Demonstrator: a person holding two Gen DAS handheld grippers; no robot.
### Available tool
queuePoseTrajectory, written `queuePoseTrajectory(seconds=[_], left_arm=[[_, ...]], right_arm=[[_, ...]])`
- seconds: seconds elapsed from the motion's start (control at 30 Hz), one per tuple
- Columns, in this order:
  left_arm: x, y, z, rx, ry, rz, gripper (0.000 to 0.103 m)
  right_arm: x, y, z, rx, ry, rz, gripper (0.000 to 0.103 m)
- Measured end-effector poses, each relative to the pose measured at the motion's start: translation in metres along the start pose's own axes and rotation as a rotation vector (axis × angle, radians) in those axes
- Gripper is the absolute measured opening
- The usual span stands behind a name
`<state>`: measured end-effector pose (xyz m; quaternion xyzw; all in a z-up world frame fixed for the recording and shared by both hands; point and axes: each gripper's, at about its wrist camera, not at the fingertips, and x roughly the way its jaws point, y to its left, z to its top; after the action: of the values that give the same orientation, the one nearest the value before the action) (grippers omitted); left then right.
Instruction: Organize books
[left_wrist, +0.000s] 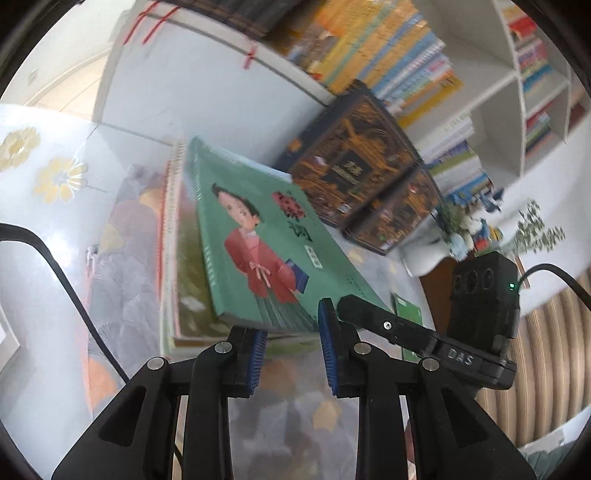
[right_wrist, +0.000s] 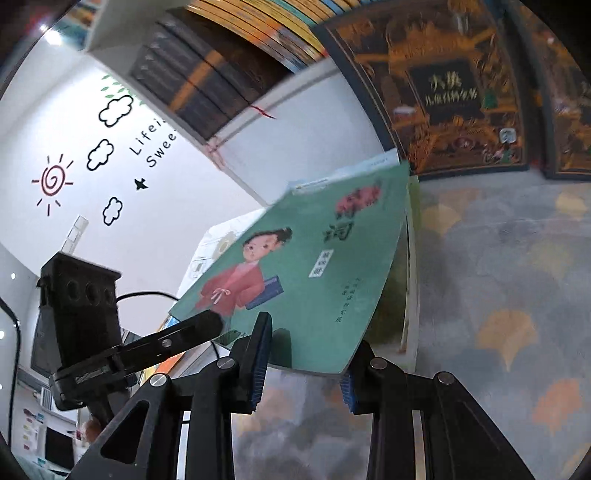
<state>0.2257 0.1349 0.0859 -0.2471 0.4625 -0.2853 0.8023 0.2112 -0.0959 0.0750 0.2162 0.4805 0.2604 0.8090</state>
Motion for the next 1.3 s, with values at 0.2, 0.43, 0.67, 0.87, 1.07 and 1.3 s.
queuePoseTrajectory(seconds=[0.2, 0.43, 0.67, 0.87, 1.07, 1.3], left_arm=[[0.004, 0.013, -0.014, -0.032, 0.030, 0.031, 0.023], [-0.025, 0.010, -0.071, -0.057, 0.043, 0.166, 0.025], [-0.045, -0.035, -0.150, -0.020, 0.113, 0.228, 0.028], [-0.042, -0.090, -0.188, 0.020, 0.106, 0.274, 0.030], [-0.024, -0.163, -0.203, 0.078, 0.088, 0.268, 0.033], [0.017, -0.240, -0.220, 0.136, 0.124, 0.189, 0.033]], right_arm=[[0.020, -0.015, 0.007, 0.027, 0.068, -0.001, 0.032], [0.005, -0.028, -0.010, 0.095, 0.115, 0.073, 0.033], [-0.054, -0.056, -0.087, 0.167, 0.124, 0.122, 0.044], [-0.117, -0.090, -0.144, 0.218, 0.136, 0.119, 0.044], [-0.191, -0.121, -0.150, 0.219, 0.063, 0.130, 0.044], [-0.280, -0.154, -0.149, 0.214, -0.036, 0.072, 0.047]])
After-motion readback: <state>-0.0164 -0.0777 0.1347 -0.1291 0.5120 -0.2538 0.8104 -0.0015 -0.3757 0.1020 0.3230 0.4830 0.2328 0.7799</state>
